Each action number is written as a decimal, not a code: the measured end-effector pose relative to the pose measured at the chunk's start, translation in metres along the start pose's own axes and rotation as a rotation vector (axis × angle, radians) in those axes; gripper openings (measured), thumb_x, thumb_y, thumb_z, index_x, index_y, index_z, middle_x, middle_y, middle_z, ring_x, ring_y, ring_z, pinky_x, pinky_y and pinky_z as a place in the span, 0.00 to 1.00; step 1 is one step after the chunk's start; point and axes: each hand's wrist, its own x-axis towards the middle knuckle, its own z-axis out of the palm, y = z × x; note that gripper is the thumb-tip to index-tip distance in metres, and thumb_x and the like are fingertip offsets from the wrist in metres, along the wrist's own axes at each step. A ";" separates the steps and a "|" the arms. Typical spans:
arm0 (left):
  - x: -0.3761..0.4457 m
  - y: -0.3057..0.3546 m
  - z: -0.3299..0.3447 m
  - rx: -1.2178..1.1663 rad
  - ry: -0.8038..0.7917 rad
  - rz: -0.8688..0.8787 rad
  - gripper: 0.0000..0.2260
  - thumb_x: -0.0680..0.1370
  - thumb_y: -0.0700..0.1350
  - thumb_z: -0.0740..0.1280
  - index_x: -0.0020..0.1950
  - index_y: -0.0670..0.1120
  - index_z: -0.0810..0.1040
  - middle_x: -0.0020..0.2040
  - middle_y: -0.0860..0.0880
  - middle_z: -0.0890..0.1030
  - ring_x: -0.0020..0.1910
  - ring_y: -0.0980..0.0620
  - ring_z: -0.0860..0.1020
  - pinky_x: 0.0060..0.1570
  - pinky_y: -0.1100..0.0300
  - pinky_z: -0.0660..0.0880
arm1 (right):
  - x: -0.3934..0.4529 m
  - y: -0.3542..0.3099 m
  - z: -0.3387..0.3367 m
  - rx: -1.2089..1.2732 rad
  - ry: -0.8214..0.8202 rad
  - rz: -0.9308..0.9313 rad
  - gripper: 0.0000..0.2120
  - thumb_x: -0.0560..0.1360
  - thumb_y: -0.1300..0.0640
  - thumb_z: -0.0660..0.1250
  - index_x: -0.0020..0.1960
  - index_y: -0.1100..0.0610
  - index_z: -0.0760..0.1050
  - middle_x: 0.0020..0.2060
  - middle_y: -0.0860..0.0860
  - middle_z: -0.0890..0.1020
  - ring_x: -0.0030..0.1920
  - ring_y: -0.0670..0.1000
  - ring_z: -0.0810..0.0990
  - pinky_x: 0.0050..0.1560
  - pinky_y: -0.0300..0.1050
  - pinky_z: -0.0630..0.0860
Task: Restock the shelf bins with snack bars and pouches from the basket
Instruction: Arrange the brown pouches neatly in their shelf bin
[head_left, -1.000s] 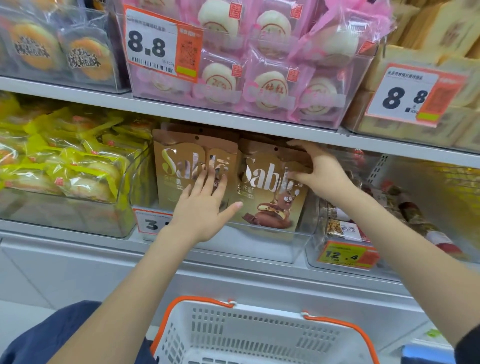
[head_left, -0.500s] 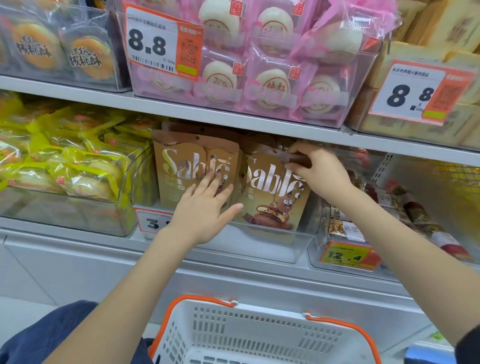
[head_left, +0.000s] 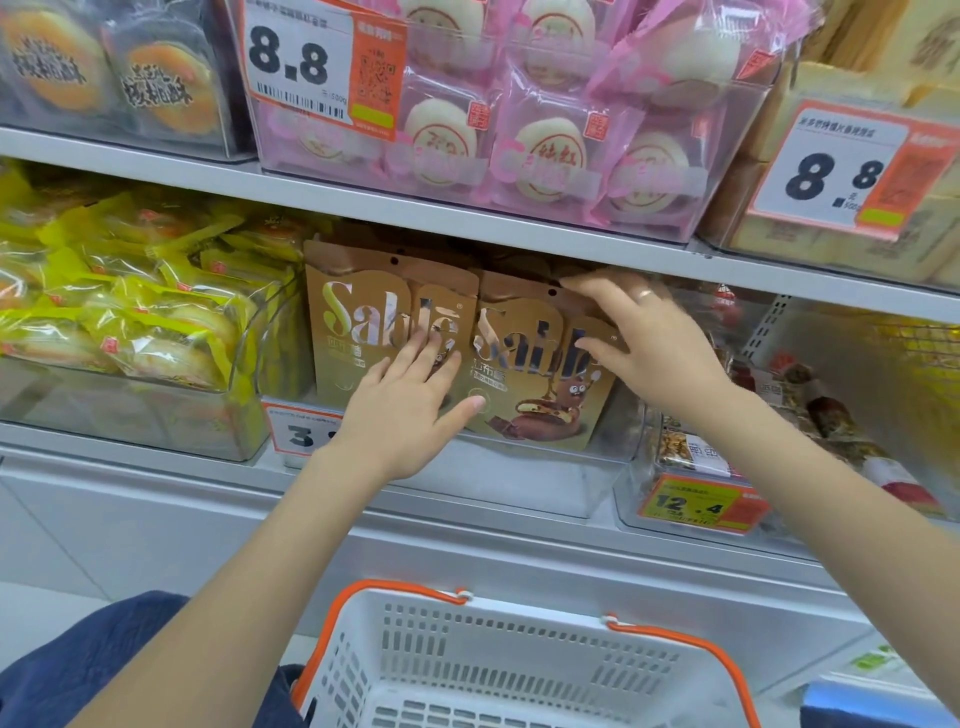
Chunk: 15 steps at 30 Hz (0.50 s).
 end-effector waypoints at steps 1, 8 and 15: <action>-0.001 0.001 -0.001 0.003 0.004 -0.003 0.34 0.76 0.67 0.40 0.78 0.50 0.52 0.79 0.50 0.46 0.77 0.54 0.40 0.73 0.52 0.47 | -0.003 -0.003 0.002 -0.102 0.086 -0.130 0.26 0.72 0.56 0.71 0.68 0.49 0.68 0.56 0.53 0.77 0.54 0.59 0.74 0.48 0.52 0.74; -0.016 -0.006 -0.008 0.048 -0.054 -0.107 0.32 0.79 0.64 0.41 0.78 0.49 0.53 0.79 0.49 0.47 0.77 0.52 0.42 0.74 0.49 0.47 | 0.018 -0.039 0.046 -0.553 -0.235 -0.877 0.42 0.65 0.60 0.73 0.75 0.46 0.61 0.77 0.50 0.58 0.77 0.54 0.54 0.73 0.64 0.50; -0.021 -0.010 -0.012 0.016 -0.073 -0.125 0.30 0.79 0.63 0.43 0.73 0.49 0.67 0.78 0.47 0.50 0.77 0.51 0.43 0.73 0.49 0.48 | 0.043 -0.050 0.085 -1.017 -0.520 -1.038 0.52 0.63 0.44 0.75 0.78 0.46 0.48 0.78 0.51 0.45 0.77 0.55 0.37 0.69 0.70 0.32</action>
